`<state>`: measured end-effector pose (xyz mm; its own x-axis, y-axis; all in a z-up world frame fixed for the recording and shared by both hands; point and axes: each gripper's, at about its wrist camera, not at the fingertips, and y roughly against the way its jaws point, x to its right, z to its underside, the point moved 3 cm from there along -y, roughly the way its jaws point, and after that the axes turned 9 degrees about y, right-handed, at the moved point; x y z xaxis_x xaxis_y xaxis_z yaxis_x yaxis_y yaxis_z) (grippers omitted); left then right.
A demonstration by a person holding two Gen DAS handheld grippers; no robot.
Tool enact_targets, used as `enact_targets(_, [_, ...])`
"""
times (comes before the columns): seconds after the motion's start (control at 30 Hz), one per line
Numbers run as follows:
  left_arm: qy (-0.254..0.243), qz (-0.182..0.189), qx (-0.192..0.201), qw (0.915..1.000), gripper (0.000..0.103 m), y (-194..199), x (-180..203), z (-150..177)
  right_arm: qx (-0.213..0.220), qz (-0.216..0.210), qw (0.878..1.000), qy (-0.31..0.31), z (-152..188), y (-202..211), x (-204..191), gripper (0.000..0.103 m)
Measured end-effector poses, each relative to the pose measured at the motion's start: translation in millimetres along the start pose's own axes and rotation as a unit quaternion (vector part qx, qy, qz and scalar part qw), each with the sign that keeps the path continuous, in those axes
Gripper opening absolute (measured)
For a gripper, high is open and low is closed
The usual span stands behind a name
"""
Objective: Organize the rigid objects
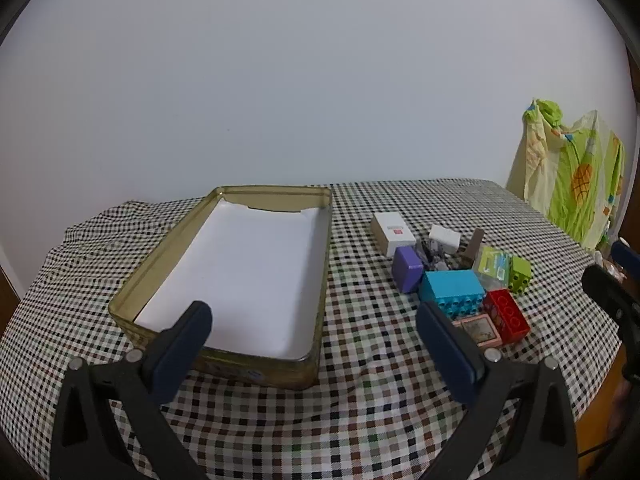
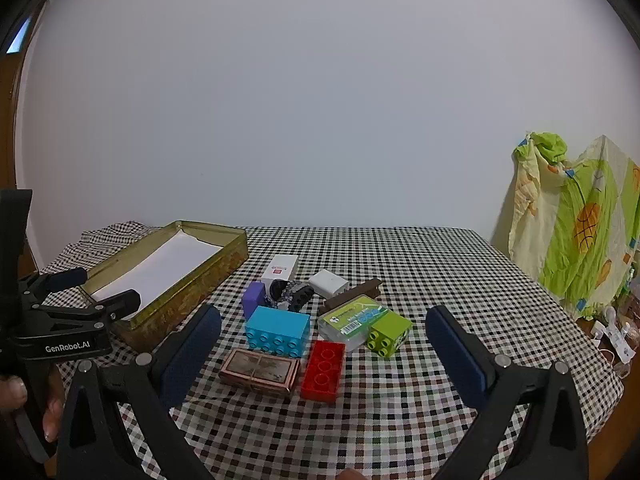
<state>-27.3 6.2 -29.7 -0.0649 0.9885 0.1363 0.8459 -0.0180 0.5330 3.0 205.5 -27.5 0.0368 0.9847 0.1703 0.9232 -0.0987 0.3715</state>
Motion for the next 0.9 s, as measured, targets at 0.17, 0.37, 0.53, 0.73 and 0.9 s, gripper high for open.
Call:
enact_targets(0.17, [0.000, -0.001, 0.001, 1.0000, 0.103, 0.6, 1.2, 2.0, -0.005, 0.001, 1.000, -0.003, 0.6, -3.4, 1.2, 0.103])
enact_targets(0.37, [-0.001, 0.000, -0.002, 1.0000, 0.103, -0.8, 2.1, 1.1, -0.006, 0.002, 1.000, -0.004, 1.4, -4.2, 3.3, 0.103])
enact_targets(0.53, [-0.003, -0.001, -0.005, 1.0000, 0.103, -3.4, 4.1, 3.4, -0.010, 0.004, 1.000, -0.007, 5.8, -5.5, 6.7, 0.103])
enact_targets(0.73, [-0.004, -0.001, -0.006, 1.0000, 0.103, -4.4, 5.9, 3.9, -0.012, 0.006, 1.000, -0.010, 7.8, -6.0, 8.2, 0.103])
enact_targets(0.9, [-0.004, -0.001, -0.006, 1.0000, 0.103, -4.6, 6.5, 4.3, -0.013, 0.006, 1.000, -0.012, 8.7, -5.8, 9.6, 0.103])
